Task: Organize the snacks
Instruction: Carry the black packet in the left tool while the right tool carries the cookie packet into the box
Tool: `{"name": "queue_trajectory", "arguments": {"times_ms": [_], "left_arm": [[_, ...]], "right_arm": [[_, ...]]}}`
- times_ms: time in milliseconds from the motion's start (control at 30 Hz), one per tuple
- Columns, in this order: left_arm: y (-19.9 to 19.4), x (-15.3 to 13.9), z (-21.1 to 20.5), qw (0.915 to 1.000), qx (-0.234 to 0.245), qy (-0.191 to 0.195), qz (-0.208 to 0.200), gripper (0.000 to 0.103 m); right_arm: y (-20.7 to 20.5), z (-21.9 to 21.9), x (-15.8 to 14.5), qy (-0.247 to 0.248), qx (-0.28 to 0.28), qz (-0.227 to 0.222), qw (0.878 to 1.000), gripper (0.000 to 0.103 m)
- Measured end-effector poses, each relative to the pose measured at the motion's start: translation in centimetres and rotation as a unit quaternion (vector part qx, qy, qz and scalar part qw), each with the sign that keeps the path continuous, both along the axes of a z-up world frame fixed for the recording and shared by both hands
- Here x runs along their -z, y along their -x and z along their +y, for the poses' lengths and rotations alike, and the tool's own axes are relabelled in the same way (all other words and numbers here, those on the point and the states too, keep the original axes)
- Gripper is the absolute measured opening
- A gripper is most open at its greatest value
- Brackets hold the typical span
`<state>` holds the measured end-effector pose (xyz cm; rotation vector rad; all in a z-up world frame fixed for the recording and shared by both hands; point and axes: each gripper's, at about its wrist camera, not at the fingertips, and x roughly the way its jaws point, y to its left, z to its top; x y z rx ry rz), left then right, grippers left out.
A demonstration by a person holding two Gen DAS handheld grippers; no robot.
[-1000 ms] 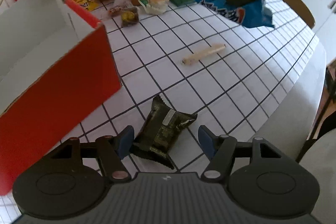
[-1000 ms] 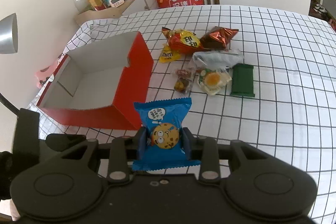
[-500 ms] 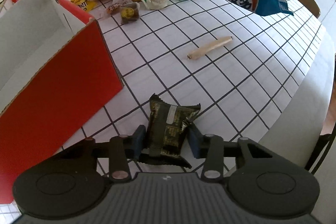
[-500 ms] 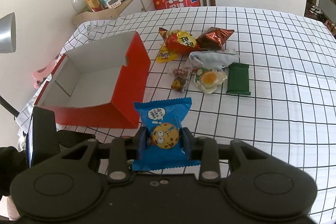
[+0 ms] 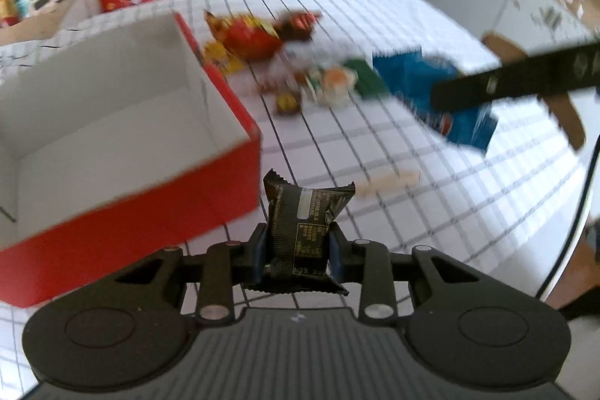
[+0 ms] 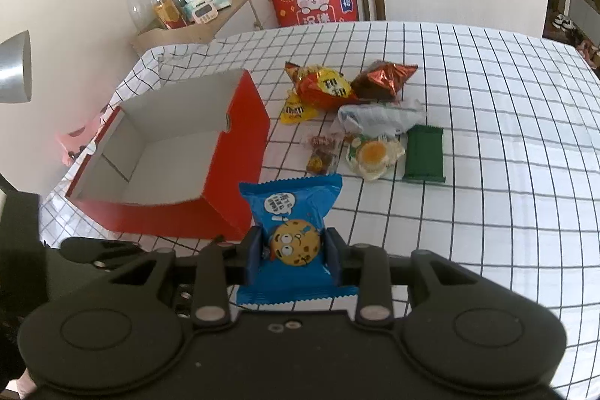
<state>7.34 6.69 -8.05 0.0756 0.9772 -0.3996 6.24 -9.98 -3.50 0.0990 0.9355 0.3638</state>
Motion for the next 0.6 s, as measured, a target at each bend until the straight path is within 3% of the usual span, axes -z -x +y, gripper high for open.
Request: {"name": "queue_trajectory", "arguments": {"times_ms": [267,600], "left_arm": [[0.3,-4.8,3.6,0.9960,-0.067,0.052,-0.030,0.031],[-2.1,-6.7,9.1,0.9797,-0.187,0.050,-0.052,0.031]], "right_arm": [[-1.1,2.2,-1.7,-0.006,-0.031,-0.018,0.999,0.034],[-4.3,8.8,-2.8,-0.007,-0.092,-0.041,0.995,0.034]]}}
